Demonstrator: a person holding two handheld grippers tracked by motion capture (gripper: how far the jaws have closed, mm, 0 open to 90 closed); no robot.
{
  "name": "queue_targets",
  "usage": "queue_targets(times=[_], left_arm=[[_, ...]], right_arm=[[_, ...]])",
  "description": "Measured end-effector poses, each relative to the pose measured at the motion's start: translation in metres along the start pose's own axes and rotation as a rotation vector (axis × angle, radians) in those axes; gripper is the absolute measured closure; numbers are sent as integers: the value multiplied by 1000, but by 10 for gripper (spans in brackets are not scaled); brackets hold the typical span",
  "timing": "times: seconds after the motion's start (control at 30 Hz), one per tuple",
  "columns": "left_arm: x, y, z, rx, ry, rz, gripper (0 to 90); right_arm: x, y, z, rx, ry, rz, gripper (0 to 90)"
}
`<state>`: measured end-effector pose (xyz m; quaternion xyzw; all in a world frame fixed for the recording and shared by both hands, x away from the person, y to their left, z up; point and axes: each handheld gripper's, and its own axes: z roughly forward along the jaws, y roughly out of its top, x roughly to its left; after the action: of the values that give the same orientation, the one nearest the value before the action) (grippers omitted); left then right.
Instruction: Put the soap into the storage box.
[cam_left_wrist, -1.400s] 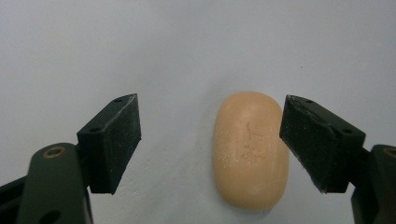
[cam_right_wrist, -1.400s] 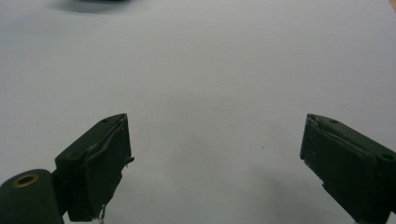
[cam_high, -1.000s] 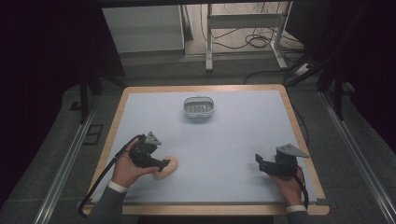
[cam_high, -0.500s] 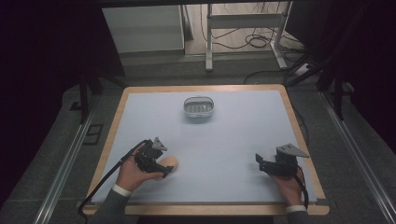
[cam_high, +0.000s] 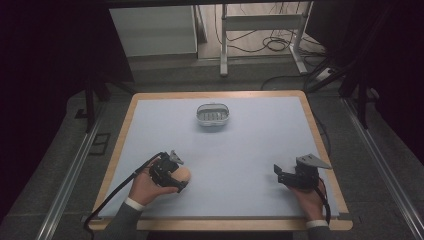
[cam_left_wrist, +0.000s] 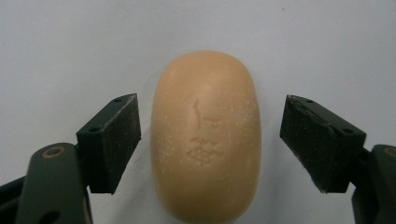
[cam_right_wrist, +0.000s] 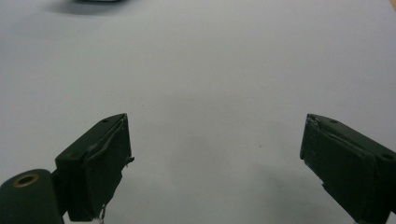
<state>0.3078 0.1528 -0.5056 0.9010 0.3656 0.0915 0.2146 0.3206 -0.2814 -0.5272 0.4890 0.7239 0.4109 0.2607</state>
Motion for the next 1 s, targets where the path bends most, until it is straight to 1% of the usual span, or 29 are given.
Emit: queue_targets(times=[0.07,0.17,0.23,0.27,0.37,0.47,0.63,0.83,0.93,1.0], left_arm=[[1,-1,2,0,-13,-12,209],[3,-6,4,5,-9,-27,217],[4,-8,5,8,-11,-31,227],[4,-8,5,14,-5,-30,230],[4,-8,6,13,-9,-25,248],[4,-8,9,22,2,-26,262],[3,-7,10,20,1,-19,320],[3,-8,9,18,0,-13,326],[4,-8,9,21,10,-10,326],[4,-8,8,19,9,-10,326]], right_arm=[[0,0,-1,-4,1,3,87],[-1,0,-1,-3,3,4,87],[0,0,0,-3,1,3,87],[0,0,0,-1,0,3,87],[0,0,0,1,-2,3,87],[0,0,0,0,-3,0,87],[0,0,0,0,-2,2,87],[0,0,0,4,-3,3,87],[0,0,0,3,-4,2,87],[0,0,0,3,-4,2,87]])
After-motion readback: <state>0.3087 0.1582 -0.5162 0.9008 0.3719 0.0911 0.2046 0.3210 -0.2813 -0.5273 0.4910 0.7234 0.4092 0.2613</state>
